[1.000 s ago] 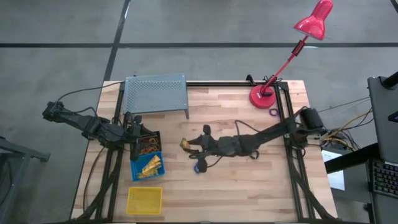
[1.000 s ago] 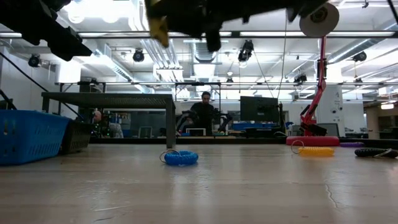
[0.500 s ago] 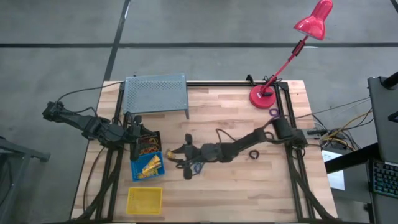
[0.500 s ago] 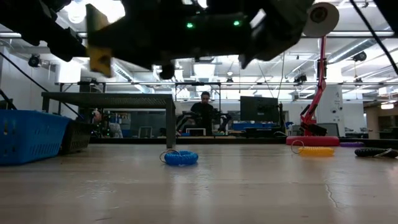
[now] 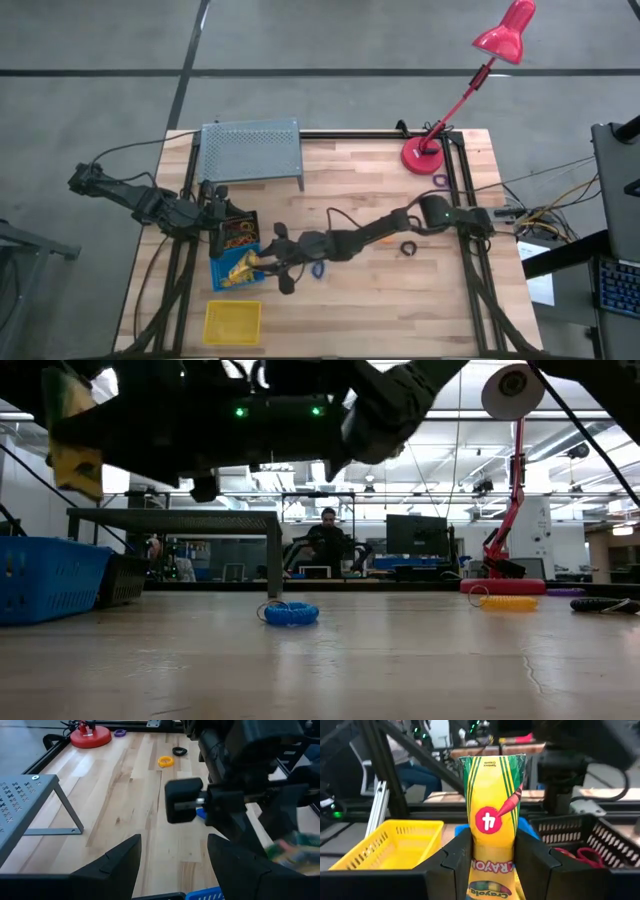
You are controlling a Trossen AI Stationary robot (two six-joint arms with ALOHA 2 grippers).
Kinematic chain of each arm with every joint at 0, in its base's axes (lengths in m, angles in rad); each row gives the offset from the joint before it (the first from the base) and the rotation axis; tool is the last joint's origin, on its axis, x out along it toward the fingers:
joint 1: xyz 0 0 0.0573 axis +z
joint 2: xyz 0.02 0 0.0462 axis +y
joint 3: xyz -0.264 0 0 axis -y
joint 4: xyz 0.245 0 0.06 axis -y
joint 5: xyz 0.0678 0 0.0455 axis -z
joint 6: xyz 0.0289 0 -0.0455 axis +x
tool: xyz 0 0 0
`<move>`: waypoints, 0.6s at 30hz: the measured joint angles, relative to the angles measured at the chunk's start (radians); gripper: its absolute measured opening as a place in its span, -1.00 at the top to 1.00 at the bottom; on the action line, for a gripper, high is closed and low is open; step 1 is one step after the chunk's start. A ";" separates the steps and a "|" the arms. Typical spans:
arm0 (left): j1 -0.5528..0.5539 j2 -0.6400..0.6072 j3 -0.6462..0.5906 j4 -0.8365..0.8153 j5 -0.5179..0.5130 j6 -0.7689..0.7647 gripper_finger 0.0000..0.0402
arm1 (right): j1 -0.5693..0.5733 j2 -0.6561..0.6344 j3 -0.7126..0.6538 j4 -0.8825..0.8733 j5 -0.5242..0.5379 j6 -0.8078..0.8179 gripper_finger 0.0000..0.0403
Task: Pick & Place Office Desk Supplies
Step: Put the yellow crayon box in the blue bin
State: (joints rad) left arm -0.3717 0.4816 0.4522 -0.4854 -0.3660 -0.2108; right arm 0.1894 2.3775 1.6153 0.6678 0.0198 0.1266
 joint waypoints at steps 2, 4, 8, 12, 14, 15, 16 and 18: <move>0.000 0.000 0.000 0.001 0.000 0.000 -0.16 | 0.000 0.005 0.032 -0.065 -0.017 0.002 0.38; 0.000 0.000 0.000 0.000 0.000 0.000 -0.16 | 0.000 0.008 0.063 -0.122 -0.020 -0.004 0.39; 0.000 0.000 0.000 0.001 0.000 0.000 -0.16 | -0.001 0.008 0.104 -0.195 -0.021 -0.044 0.38; 0.000 0.000 0.000 0.001 0.000 0.000 -0.16 | -0.002 0.010 0.144 -0.281 -0.024 -0.031 0.37; 0.000 0.000 0.000 0.001 0.000 0.000 -0.16 | -0.002 0.012 0.160 -0.318 -0.039 -0.013 0.37; 0.000 0.000 0.000 0.001 0.000 0.000 -0.16 | -0.002 0.012 0.165 -0.330 -0.047 -0.009 0.38; 0.000 0.000 0.000 0.001 0.000 0.000 -0.16 | -0.002 0.012 0.166 -0.338 -0.051 -0.009 0.38; 0.000 0.000 0.000 0.001 0.000 0.000 -0.16 | -0.001 0.012 0.165 -0.341 -0.051 -0.020 0.39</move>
State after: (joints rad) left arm -0.3714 0.4816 0.4522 -0.4843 -0.3660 -0.2108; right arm 0.1880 2.3894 1.7800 0.3268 -0.0315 0.1065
